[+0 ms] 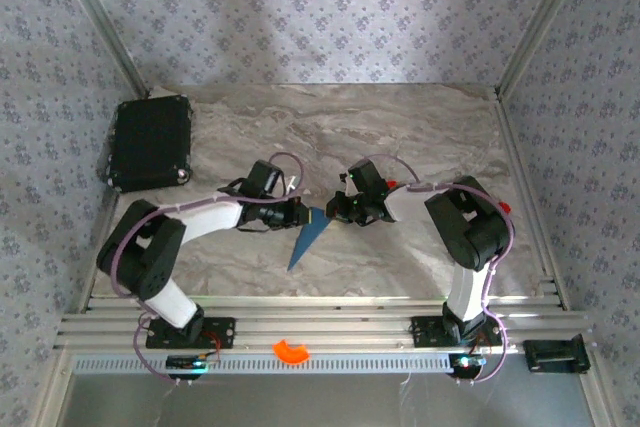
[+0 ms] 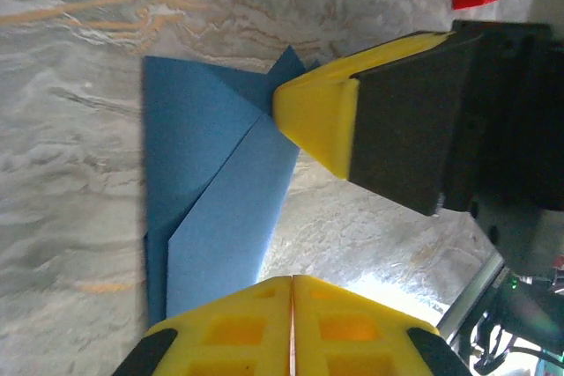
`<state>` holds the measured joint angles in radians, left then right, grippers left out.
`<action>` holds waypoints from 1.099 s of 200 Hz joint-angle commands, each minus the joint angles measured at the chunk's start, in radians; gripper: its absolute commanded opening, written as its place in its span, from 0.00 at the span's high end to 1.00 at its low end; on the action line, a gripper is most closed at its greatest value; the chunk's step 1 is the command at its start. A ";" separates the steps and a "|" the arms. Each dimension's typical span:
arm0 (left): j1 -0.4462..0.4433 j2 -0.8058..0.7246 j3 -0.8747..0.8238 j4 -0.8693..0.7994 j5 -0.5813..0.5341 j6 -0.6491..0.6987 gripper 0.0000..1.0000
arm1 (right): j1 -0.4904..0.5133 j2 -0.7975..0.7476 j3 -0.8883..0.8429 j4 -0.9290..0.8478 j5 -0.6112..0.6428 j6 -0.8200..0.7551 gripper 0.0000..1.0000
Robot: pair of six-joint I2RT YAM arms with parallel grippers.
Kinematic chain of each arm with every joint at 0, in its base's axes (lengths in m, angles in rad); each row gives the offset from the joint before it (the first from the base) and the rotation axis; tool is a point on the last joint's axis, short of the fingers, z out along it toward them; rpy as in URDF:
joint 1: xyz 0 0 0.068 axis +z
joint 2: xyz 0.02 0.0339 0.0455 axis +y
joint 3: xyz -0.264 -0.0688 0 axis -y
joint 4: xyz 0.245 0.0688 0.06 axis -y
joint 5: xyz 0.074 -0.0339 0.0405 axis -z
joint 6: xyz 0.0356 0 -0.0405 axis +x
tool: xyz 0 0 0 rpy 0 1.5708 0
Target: Fold a paper plane with a square sheet of paper (pick it up from the middle)
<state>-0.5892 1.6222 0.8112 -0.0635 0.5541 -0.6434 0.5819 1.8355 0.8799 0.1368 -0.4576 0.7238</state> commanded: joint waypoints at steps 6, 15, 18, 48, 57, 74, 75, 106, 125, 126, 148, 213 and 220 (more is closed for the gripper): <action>-0.026 0.078 0.024 -0.005 0.008 0.045 0.93 | -0.009 0.006 0.026 -0.054 -0.021 -0.019 0.93; -0.031 0.096 0.014 -0.006 -0.007 0.045 0.94 | -0.010 0.003 0.034 -0.054 -0.030 -0.020 0.92; -0.032 0.100 0.013 -0.004 -0.012 0.045 0.94 | -0.010 0.002 0.038 -0.054 -0.033 -0.021 0.92; -0.037 0.125 -0.018 -0.006 -0.052 0.035 0.97 | -0.011 -0.043 0.062 -0.083 -0.025 -0.032 0.89; -0.039 0.124 -0.027 -0.007 -0.061 0.031 0.97 | -0.011 -0.061 0.060 -0.082 -0.021 -0.031 0.88; -0.039 0.112 -0.047 0.000 -0.072 0.020 0.98 | -0.001 -0.077 0.052 -0.069 -0.024 -0.024 0.88; -0.039 0.111 -0.049 0.000 -0.072 0.019 0.98 | 0.001 -0.077 0.052 -0.069 -0.024 -0.023 0.88; -0.040 0.101 -0.061 0.008 -0.079 0.007 0.98 | 0.047 -0.023 0.039 -0.038 -0.031 0.001 0.90; -0.044 0.094 -0.072 0.024 -0.085 -0.013 0.98 | 0.036 -0.007 0.033 -0.111 0.050 0.013 0.94; -0.045 0.093 -0.074 0.025 -0.085 -0.015 0.98 | 0.034 -0.007 0.032 -0.111 0.053 0.012 0.94; -0.056 0.091 -0.096 0.066 -0.091 -0.050 0.98 | -0.037 0.000 -0.002 -0.051 0.058 0.012 0.95; -0.097 0.037 -0.123 0.130 -0.150 -0.140 0.97 | -0.123 -0.091 -0.012 -0.004 -0.004 0.000 0.89; -0.099 0.018 -0.120 0.134 -0.155 -0.145 0.96 | -0.114 -0.107 -0.020 -0.006 0.001 0.002 0.87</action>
<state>-0.6697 1.6821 0.7139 0.0879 0.4511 -0.7425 0.4416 1.8061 0.8646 0.1452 -0.4580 0.7399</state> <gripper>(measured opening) 0.044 0.111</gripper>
